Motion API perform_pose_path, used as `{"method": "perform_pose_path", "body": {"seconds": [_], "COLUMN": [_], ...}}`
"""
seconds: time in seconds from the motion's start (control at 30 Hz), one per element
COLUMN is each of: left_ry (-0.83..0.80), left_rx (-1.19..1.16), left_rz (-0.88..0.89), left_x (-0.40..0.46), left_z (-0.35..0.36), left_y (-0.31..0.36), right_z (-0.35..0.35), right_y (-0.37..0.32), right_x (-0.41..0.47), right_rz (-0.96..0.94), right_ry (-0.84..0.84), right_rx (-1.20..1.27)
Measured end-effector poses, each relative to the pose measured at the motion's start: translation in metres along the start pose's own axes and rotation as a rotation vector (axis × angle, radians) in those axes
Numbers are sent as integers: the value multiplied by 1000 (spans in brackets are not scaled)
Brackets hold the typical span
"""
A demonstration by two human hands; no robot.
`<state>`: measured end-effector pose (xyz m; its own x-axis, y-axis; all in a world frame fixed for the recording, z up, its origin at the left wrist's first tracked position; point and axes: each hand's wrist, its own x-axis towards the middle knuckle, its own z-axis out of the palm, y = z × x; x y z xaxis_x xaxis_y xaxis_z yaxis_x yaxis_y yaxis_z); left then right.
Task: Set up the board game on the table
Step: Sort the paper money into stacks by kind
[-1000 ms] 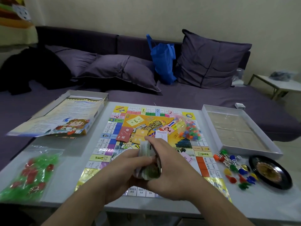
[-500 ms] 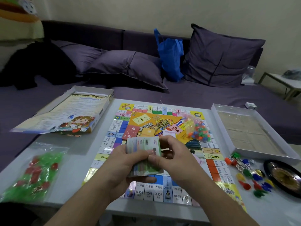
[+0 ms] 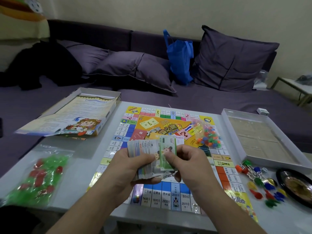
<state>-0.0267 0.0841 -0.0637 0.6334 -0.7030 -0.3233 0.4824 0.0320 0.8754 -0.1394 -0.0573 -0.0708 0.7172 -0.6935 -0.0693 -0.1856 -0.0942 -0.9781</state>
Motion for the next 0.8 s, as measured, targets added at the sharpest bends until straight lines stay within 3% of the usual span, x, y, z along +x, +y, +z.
{"method": "perform_pose_path", "body": {"seconds": [0.17, 0.4, 0.6, 0.8], "left_ry": [179, 373, 374, 305], "left_rx": [18, 14, -1, -3], "left_rz": [24, 96, 82, 73], "left_x": [9, 17, 15, 12], "left_z": [-21, -61, -73, -72], "left_y": [13, 22, 27, 30], "right_z": [11, 76, 123, 129], "right_y": [7, 26, 34, 42], "right_x": [7, 12, 15, 9], "right_rz": [131, 151, 119, -106], "right_ry": [54, -72, -171, -118], "right_rx": [6, -229, -554, -950]}}
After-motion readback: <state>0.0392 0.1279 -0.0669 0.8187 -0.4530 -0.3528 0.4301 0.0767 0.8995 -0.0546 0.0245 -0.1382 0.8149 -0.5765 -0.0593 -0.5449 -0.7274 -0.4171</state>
